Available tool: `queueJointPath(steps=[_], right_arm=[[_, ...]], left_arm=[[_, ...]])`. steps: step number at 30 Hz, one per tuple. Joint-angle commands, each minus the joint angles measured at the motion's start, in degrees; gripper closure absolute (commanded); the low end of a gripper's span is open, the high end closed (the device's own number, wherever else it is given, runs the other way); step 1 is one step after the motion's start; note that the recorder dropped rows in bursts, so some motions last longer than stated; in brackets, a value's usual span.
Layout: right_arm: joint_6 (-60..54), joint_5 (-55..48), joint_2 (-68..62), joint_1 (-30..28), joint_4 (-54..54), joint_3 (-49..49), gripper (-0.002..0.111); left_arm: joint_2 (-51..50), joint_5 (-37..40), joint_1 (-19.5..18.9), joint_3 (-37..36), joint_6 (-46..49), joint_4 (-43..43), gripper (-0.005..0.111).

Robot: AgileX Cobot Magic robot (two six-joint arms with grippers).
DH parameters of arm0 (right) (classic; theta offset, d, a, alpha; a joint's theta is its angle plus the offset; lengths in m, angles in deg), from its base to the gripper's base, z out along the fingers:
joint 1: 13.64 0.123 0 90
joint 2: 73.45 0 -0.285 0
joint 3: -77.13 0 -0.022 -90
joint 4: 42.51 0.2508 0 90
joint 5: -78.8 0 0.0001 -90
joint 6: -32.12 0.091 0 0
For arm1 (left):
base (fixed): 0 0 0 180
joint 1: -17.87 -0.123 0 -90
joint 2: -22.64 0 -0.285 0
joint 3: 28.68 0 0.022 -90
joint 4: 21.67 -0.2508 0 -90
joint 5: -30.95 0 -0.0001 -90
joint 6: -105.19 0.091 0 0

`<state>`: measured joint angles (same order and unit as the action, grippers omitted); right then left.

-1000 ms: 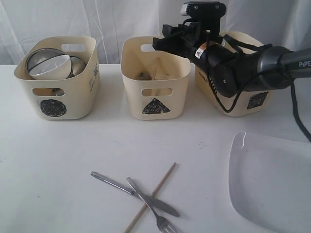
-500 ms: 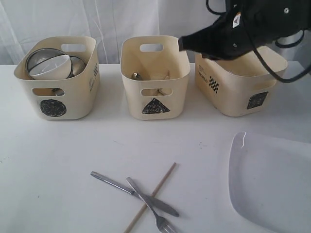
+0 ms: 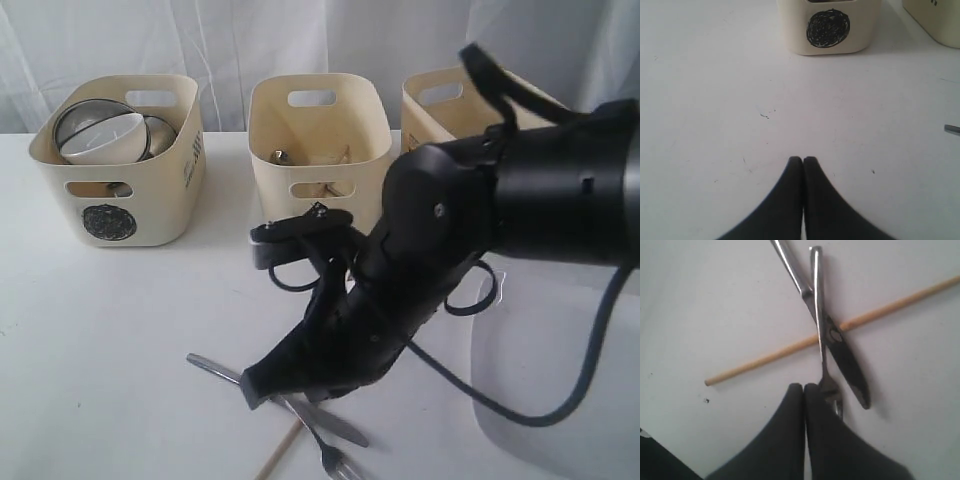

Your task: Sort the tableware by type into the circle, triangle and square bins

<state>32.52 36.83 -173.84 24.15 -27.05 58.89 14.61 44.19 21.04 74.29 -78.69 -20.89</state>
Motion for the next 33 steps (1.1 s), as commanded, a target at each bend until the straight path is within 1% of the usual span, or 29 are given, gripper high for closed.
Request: queueJointPath(steps=[1,4,6,8,11,13,16,23,25,31,33], right_arm=[[-4.18,4.77,-3.12,2.21,0.06,-0.38,0.107],[-8.6,6.98,-5.21,2.45,0.57,-0.38,0.101],[-10.62,7.38,-6.45,2.45,0.57,-0.26,0.094],[-12.98,7.9,-7.51,2.45,0.45,-0.26,0.084],[-13.5,10.46,-8.73,2.45,0.45,-0.26,0.07],[-13.5,12.84,-9.13,2.45,0.45,-0.26,0.066],[-13.5,16.74,-10.08,2.45,0.45,-0.26,0.066],[-13.65,19.27,-13.37,2.45,-0.05,-0.26,0.066],[-13.65,19.96,-13.83,2.45,-0.57,-0.26,0.068],[-13.96,21.94,-14.46,2.45,-1.17,-0.26,0.079],[-14.39,22.63,-14.97,2.45,-1.17,-0.26,0.081]], left_arm=[[0.24,-0.02,0.35,-0.19,-0.14,0.6,0.107],[0.24,-0.02,0.35,-0.19,-0.14,0.6,0.107],[0.24,-0.02,0.35,-0.19,-0.14,0.6,0.107],[0.24,-0.02,0.35,-0.19,-0.14,0.6,0.107],[0.24,-0.02,0.35,-0.19,-0.14,0.6,0.107],[0.24,-0.02,0.35,-0.19,-0.14,0.6,0.107],[0.24,-0.02,0.35,-0.19,-0.14,0.6,0.107],[0.24,-0.02,0.35,-0.19,-0.14,0.6,0.107],[0.24,-0.02,0.35,-0.19,-0.14,0.6,0.107],[0.24,-0.02,0.35,-0.19,-0.14,0.6,0.107],[0.24,-0.02,0.35,-0.19,-0.14,0.6,0.107]])
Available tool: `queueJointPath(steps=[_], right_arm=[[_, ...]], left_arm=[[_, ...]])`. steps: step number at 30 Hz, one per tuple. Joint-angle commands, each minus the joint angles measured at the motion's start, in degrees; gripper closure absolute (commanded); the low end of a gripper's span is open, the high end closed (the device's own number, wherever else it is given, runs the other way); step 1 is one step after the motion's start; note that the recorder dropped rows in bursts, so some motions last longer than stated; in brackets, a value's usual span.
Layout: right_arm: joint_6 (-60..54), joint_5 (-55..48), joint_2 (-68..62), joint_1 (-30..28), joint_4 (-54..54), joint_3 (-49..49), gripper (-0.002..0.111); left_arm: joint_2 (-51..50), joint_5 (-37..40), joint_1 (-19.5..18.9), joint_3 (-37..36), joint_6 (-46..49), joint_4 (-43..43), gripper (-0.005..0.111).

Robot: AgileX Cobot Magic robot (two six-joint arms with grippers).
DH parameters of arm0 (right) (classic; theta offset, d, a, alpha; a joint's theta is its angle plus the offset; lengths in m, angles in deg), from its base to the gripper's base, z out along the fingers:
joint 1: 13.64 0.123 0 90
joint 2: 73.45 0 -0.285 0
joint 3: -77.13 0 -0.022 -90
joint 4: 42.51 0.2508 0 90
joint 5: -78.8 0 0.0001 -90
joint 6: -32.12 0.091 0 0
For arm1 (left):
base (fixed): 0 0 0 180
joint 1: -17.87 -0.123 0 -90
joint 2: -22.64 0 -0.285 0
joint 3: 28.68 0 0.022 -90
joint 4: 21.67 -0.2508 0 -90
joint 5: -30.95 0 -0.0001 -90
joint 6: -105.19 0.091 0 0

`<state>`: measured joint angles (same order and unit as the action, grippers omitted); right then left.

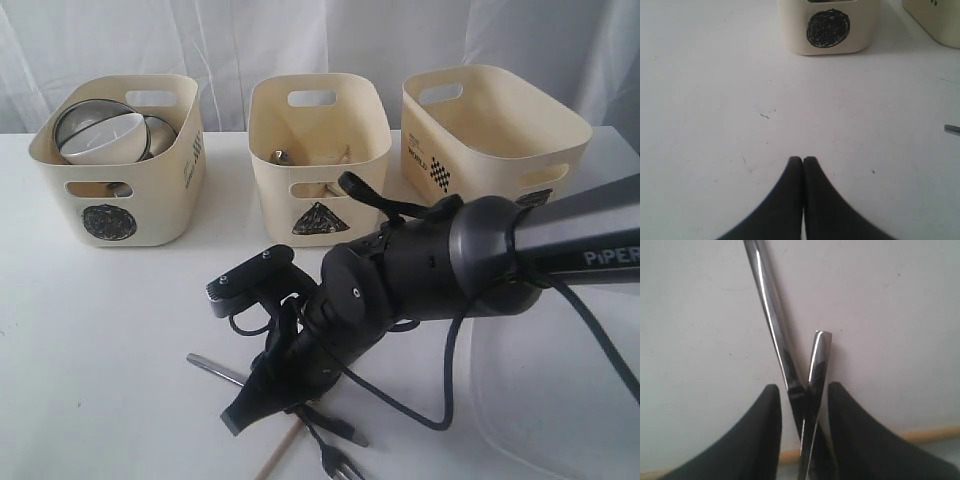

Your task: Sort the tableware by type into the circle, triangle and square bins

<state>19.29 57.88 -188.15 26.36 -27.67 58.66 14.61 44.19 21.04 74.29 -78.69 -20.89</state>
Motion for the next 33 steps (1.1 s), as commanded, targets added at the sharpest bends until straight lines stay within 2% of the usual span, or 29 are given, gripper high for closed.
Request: queueJointPath(steps=[1,10,18,33], right_arm=[[-1.15,1.73,-0.97,0.24,-0.55,-0.03,0.081],[-1.15,2.25,-2.96,0.24,-0.55,-0.03,0.082],[-1.15,4.36,-1.62,0.24,-0.55,-0.03,0.108],[-0.68,7.05,7.44,0.13,0.36,0.07,0.108]], left_arm=[[0.24,-0.02,0.35,-0.19,-0.14,0.6,0.107],[0.24,-0.02,0.35,-0.19,-0.14,0.6,0.107],[0.24,-0.02,0.35,-0.19,-0.14,0.6,0.107],[0.24,-0.02,0.35,-0.19,-0.14,0.6,0.107]])
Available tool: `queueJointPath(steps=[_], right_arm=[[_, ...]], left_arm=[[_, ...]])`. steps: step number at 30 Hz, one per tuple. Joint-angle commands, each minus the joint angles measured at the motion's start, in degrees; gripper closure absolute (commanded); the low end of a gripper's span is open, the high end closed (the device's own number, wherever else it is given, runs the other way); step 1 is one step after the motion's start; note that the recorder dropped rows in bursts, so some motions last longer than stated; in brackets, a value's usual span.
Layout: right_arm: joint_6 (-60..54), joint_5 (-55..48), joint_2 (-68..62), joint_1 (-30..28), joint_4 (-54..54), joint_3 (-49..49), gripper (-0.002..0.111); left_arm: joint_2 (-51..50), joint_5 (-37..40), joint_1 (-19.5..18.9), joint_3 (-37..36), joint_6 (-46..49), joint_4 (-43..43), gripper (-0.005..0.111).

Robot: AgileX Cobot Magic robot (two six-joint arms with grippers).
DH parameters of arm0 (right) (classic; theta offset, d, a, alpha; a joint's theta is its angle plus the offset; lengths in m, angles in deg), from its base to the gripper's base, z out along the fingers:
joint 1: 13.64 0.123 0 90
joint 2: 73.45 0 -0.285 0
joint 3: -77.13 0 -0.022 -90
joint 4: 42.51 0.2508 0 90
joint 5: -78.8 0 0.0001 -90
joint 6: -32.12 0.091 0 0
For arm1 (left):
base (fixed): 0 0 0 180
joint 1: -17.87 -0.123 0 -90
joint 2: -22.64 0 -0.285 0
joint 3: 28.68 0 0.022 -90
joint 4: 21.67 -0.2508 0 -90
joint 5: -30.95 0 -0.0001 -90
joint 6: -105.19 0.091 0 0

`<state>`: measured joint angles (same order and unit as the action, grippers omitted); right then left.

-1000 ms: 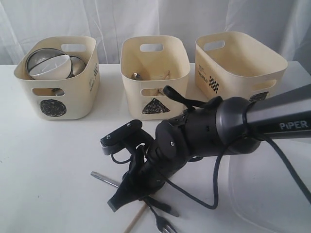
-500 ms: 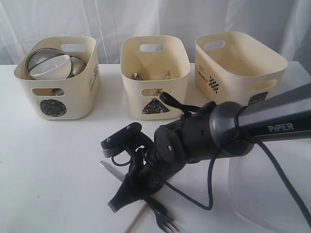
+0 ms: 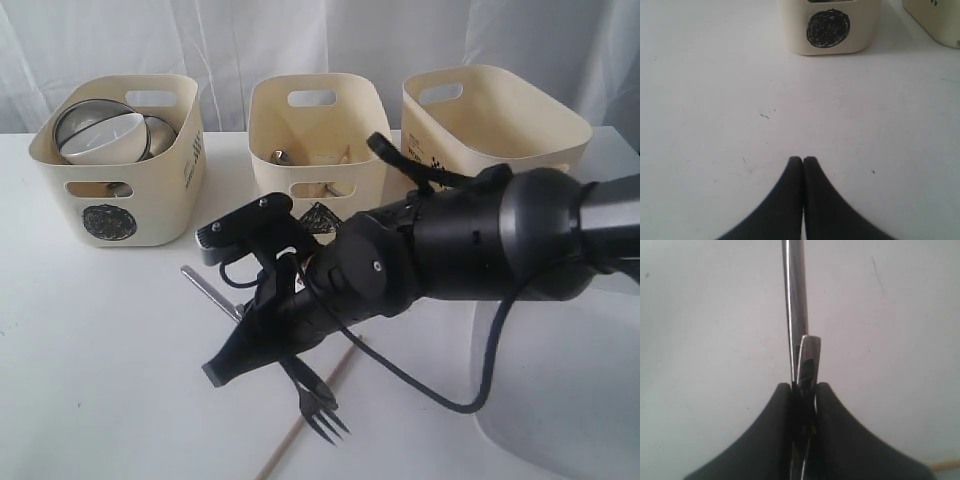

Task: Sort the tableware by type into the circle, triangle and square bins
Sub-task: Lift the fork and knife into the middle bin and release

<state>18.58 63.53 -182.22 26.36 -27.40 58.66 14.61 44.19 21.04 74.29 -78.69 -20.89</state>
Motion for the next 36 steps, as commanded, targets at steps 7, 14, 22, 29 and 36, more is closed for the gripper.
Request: queueJointPath(steps=[7,14,22,29,36], right_arm=[[0.02,1.76,-4.41,0.0,-1.23,-0.03,0.108],[0.22,3.4,0.98,-0.09,-1.23,0.21,0.108],[0.44,12.33,7.23,-15.83,-0.36,5.42,0.108],[-0.91,23.69,4.23,-21.8,-0.35,18.1,0.108],[-0.91,40.06,-8.77,-21.8,-1.28,23.67,0.108]], left_arm=[[0.24,-0.02,0.35,-0.19,-0.14,0.6,0.107],[0.24,-0.02,0.35,-0.19,-0.14,0.6,0.107],[0.24,-0.02,0.35,-0.19,-0.14,0.6,0.107],[0.24,-0.02,0.35,-0.19,-0.14,0.6,0.107],[0.24,-0.02,0.35,-0.19,-0.14,0.6,0.107]])
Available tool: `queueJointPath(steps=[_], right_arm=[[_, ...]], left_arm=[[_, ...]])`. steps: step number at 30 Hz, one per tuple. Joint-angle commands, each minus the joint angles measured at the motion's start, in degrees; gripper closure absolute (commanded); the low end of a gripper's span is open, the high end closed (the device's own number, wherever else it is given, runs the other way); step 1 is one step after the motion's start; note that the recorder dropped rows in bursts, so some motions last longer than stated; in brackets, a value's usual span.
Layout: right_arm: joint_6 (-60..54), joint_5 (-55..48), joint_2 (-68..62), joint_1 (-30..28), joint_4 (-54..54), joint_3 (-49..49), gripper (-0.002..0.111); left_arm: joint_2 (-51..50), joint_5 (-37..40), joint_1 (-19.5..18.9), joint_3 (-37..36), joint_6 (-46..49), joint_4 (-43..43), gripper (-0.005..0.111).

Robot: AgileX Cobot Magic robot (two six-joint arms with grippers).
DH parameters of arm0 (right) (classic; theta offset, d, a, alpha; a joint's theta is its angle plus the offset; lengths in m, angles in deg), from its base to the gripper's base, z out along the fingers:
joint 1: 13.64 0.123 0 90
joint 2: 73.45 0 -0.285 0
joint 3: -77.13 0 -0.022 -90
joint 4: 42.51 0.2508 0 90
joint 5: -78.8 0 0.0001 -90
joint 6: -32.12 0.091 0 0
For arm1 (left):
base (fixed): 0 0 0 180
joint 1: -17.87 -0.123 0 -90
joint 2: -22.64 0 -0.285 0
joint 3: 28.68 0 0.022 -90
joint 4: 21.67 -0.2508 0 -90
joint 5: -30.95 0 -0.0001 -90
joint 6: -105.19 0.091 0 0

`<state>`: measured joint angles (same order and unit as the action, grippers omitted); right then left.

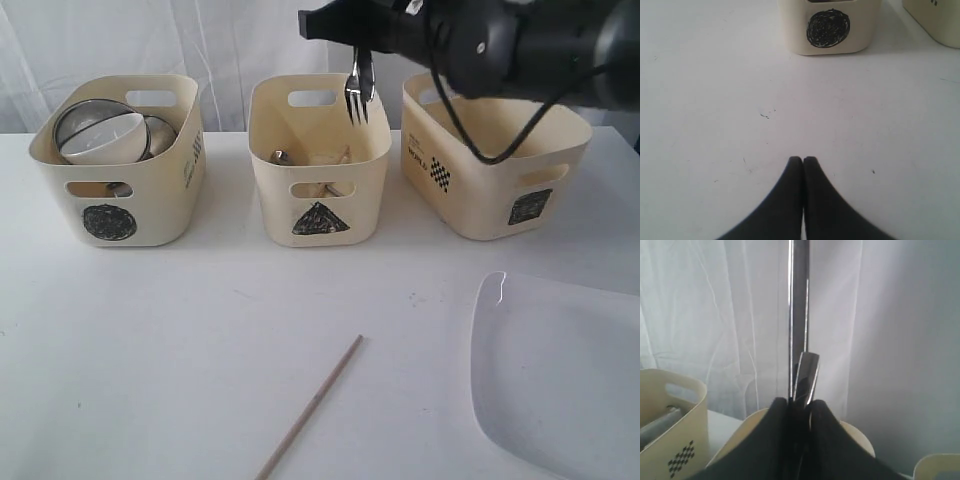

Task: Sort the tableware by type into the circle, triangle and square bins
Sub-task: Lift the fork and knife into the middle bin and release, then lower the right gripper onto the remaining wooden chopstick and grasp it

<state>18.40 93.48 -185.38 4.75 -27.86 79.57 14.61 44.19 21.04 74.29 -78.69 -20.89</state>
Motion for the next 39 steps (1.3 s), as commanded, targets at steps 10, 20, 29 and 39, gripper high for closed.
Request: queueJointPath(steps=[10,20,29,39], right_arm=[[1.12,16.01,-18.33,-0.19,-1.58,10.51,0.099],[1.12,7.97,-17.53,-0.19,-1.58,10.73,0.077],[1.12,-26.03,-5.67,-0.19,-1.12,10.84,0.077],[3.12,-76.65,0.65,0.04,11.43,9.44,0.077]], left_arm=[[0.24,-0.02,0.35,-0.19,-0.14,0.6,0.107],[0.24,-0.02,0.35,-0.19,-0.14,0.6,0.107],[0.24,-0.02,0.35,-0.19,-0.14,0.6,0.107],[0.24,-0.02,0.35,-0.19,-0.14,0.6,0.107]])
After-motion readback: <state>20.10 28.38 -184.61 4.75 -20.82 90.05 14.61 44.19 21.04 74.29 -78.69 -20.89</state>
